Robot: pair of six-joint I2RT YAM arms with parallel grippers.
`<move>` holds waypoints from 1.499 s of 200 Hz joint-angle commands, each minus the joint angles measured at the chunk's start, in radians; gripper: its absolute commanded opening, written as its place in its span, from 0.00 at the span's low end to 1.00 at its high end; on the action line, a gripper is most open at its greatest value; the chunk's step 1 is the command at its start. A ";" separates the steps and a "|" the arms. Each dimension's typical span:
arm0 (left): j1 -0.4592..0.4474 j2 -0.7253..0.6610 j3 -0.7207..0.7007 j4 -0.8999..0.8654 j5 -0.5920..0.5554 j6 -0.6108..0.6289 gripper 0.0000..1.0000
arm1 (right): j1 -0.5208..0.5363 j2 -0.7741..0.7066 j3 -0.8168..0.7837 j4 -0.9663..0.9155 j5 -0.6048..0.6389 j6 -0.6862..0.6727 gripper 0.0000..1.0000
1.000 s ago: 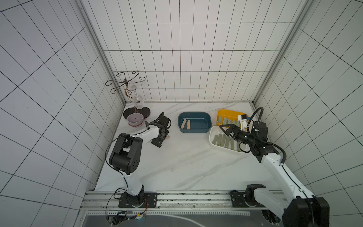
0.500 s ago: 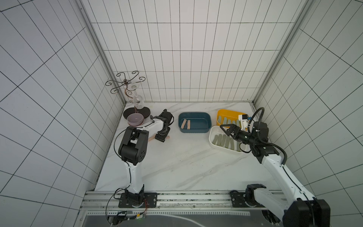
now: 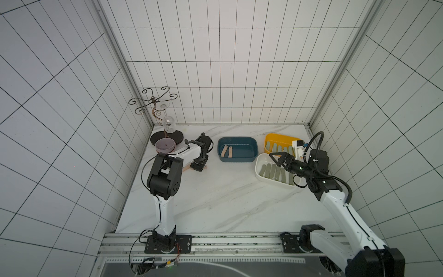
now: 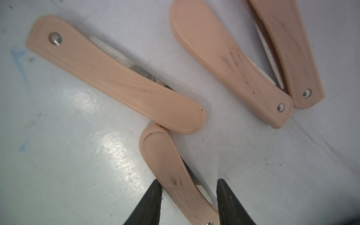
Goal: Place the fruit knives into the storage box by color
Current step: Pick up the fruit knife from the center of the board.
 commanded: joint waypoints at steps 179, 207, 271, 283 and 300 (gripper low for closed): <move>-0.095 0.200 0.152 -0.075 -0.004 0.540 0.33 | -0.028 -0.047 -0.001 -0.029 0.043 -0.020 1.00; -0.109 0.204 0.155 -0.082 -0.035 0.626 0.34 | -0.030 -0.042 0.000 -0.027 0.045 -0.015 1.00; -0.121 0.220 0.128 -0.053 -0.020 0.696 0.43 | -0.033 -0.033 0.007 -0.023 0.048 -0.010 1.00; -0.121 0.219 0.124 -0.047 -0.014 0.696 0.44 | -0.033 -0.032 0.009 -0.024 0.048 -0.010 1.00; -0.121 0.218 0.118 -0.035 -0.002 0.693 0.41 | -0.033 -0.034 0.010 -0.023 0.048 -0.008 1.00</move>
